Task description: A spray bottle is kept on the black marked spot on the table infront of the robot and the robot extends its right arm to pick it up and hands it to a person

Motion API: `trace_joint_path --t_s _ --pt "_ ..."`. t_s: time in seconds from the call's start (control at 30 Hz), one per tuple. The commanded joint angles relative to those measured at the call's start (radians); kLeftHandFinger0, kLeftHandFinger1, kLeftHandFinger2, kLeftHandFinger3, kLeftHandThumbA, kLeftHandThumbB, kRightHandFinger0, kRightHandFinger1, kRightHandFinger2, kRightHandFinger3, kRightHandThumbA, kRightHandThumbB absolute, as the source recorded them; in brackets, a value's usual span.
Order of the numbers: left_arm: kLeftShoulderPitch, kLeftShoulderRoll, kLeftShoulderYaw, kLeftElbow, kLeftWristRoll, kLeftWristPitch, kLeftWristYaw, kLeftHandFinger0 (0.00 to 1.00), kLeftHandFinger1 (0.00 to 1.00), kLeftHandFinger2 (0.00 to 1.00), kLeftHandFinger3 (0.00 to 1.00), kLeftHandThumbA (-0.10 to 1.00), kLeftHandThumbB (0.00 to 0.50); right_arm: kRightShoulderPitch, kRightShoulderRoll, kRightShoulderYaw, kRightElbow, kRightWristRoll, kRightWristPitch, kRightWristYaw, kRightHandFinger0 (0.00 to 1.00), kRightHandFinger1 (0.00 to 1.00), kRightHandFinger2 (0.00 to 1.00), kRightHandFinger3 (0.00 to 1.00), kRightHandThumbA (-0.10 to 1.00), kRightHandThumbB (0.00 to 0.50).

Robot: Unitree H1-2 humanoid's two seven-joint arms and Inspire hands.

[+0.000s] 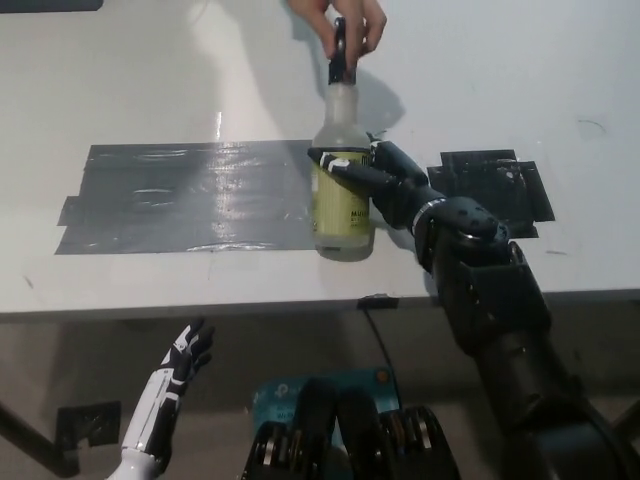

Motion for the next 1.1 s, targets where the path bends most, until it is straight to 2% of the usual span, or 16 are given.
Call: trace_joint_path --t_s 0.0,0.2,0.3,0.33,0.37,0.4,0.43,0.47,0.57,0.63,0.73,0.8,0.9,0.97,1.0,1.07 --pt "-0.011 0.012 -0.002 -0.033 0.005 0.004 -0.014 1.0 1.0 1.0 1.0 1.0 0.346 -0.103 0.023 -0.077 -0.004 0.138 0.061 0.053 0.0 0.3 0.75 0.94 -0.1 0.165" --pt "-0.012 0.013 -0.003 -0.036 0.003 0.006 -0.017 1.0 1.0 1.0 1.0 1.0 0.343 -0.096 0.031 -0.128 -0.067 0.182 0.102 0.044 0.0 0.33 0.8 0.97 -0.1 0.166" --pt "-0.012 0.014 -0.003 -0.037 0.0 0.011 -0.018 1.0 1.0 1.0 1.0 1.0 0.353 -0.094 0.03 -0.129 -0.108 0.192 0.092 0.052 0.0 0.36 0.79 0.93 -0.1 0.165" --pt "-0.012 0.013 -0.003 -0.039 0.0 0.013 -0.018 0.98 1.0 1.0 1.0 1.0 0.356 -0.092 0.035 -0.144 -0.121 0.211 0.094 0.047 0.0 0.38 0.79 0.75 -0.1 0.194" --pt "-0.012 0.013 -0.003 -0.039 0.0 0.013 -0.018 0.97 1.0 1.0 1.0 1.0 0.357 -0.09 0.035 -0.149 -0.131 0.222 0.096 0.051 0.05 0.42 0.77 0.64 -0.05 0.235" --pt "-0.012 0.013 -0.003 -0.04 -0.001 0.014 -0.018 0.96 1.0 1.0 1.0 1.0 0.357 -0.08 0.031 -0.142 -0.164 0.235 0.111 0.075 0.48 0.89 1.0 1.0 0.3 0.326" --pt "-0.012 0.013 -0.002 -0.041 -0.003 0.014 -0.018 0.95 1.0 1.0 1.0 1.0 0.353 -0.071 0.026 -0.136 -0.186 0.251 0.126 0.107 0.82 1.0 1.0 1.0 0.33 0.342" --pt "-0.012 0.012 -0.003 -0.039 -0.006 0.014 -0.021 0.95 1.0 1.0 1.0 1.0 0.353 -0.05 0.014 -0.123 -0.226 0.281 0.139 0.177 1.0 1.0 1.0 1.0 0.41 0.457" --pt "-0.013 0.011 -0.006 -0.041 -0.009 0.016 -0.023 0.94 1.0 1.0 1.0 1.0 0.35 -0.027 -0.004 -0.094 -0.268 0.285 0.124 0.224 1.0 1.0 1.0 1.0 0.45 0.498" --pt "-0.018 0.013 -0.007 -0.041 -0.009 0.015 -0.026 0.92 1.0 1.0 1.0 1.0 0.353 0.001 -0.024 -0.053 -0.356 0.237 0.084 0.208 1.0 1.0 1.0 1.0 0.55 0.5" --pt "-0.021 0.015 -0.003 -0.04 -0.013 0.011 -0.027 0.91 1.0 1.0 1.0 1.0 0.343 0.043 -0.059 -0.009 -0.514 0.207 0.073 0.196 1.0 1.0 1.0 1.0 0.56 0.5" --pt "-0.022 0.015 -0.001 -0.039 -0.012 0.013 -0.029 0.91 1.0 1.0 1.0 1.0 0.346 0.089 -0.105 0.022 -0.662 0.188 0.067 0.202 1.0 1.0 1.0 1.0 0.65 0.5" --pt "-0.02 0.016 0.001 -0.039 -0.008 0.013 -0.026 0.9 1.0 1.0 1.0 1.0 0.351 0.181 -0.155 0.026 -0.92 0.197 0.133 0.178 1.0 1.0 1.0 1.0 0.68 0.5" --pt "-0.019 0.017 0.002 -0.039 -0.01 0.011 -0.028 0.9 1.0 1.0 1.0 1.0 0.349 0.218 -0.167 0.027 -0.998 0.196 0.125 0.174 1.0 1.0 1.0 1.0 0.67 0.497" --pt "-0.018 0.018 0.002 -0.04 -0.013 0.011 -0.029 0.9 1.0 1.0 1.0 1.0 0.348 0.263 -0.189 0.031 -1.082 0.198 0.13 0.18 1.0 1.0 1.0 1.0 0.67 0.467" --pt "-0.016 0.015 0.002 -0.04 -0.015 0.01 -0.028 0.9 1.0 1.0 1.0 1.0 0.348 0.318 -0.217 0.033 -1.172 0.215 0.136 0.195 1.0 1.0 1.0 1.0 0.67 0.454"
